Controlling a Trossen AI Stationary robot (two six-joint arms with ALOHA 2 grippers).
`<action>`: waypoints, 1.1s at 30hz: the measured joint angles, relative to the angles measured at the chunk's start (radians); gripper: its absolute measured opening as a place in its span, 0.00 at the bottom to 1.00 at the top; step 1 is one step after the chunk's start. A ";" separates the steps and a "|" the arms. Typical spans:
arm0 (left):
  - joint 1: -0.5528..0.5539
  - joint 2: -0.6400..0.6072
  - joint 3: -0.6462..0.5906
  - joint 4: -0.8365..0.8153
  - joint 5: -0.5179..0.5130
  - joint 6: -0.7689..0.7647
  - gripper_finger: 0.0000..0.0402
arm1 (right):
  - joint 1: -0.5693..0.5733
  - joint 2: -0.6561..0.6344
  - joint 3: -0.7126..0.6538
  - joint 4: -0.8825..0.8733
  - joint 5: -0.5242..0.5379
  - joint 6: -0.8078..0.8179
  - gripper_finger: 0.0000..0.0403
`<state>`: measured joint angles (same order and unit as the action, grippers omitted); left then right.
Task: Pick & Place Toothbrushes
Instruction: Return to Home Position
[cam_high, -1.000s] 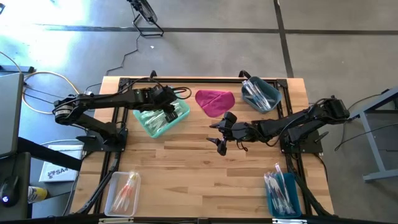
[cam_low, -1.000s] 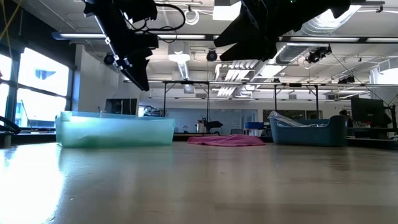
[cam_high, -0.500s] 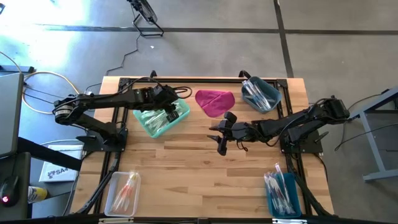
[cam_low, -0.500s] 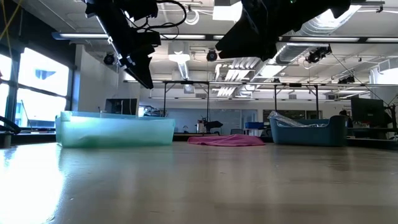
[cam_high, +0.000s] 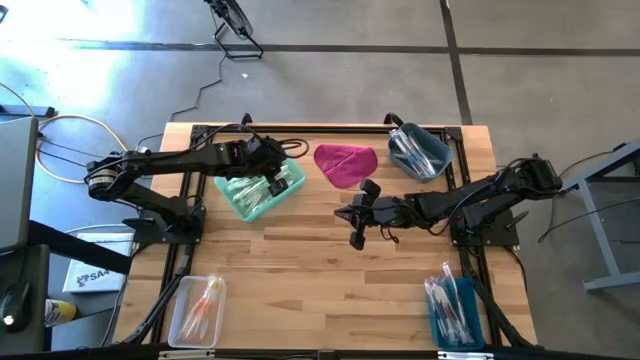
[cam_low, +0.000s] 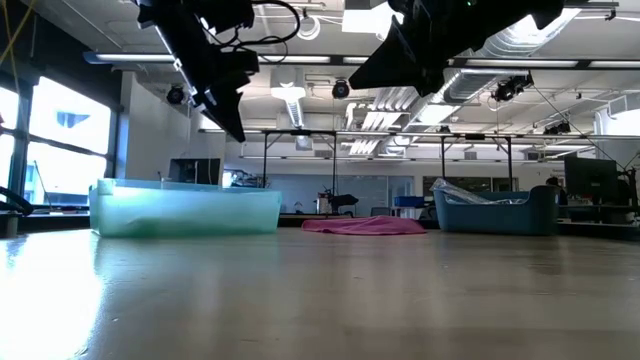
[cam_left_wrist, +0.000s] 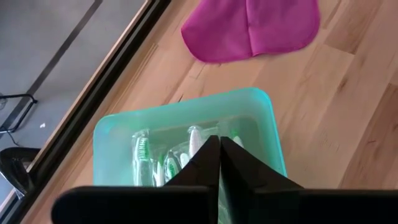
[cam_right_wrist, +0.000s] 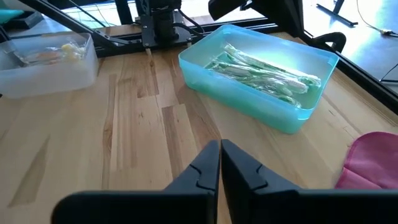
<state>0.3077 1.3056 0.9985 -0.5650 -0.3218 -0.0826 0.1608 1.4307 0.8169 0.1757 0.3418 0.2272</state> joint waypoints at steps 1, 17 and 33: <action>0.000 0.000 0.000 0.004 0.000 0.000 0.02 | 0.000 0.000 0.000 0.000 0.000 0.000 0.02; 0.000 0.000 0.000 0.041 0.019 0.000 0.02 | 0.001 0.000 0.000 0.000 -0.005 0.012 0.01; 0.000 0.000 0.000 0.041 0.019 0.000 0.02 | 0.001 0.000 0.000 0.000 -0.004 -0.005 0.01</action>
<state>0.3077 1.3056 0.9985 -0.5241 -0.3027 -0.0830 0.1616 1.4307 0.8169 0.1757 0.3374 0.2218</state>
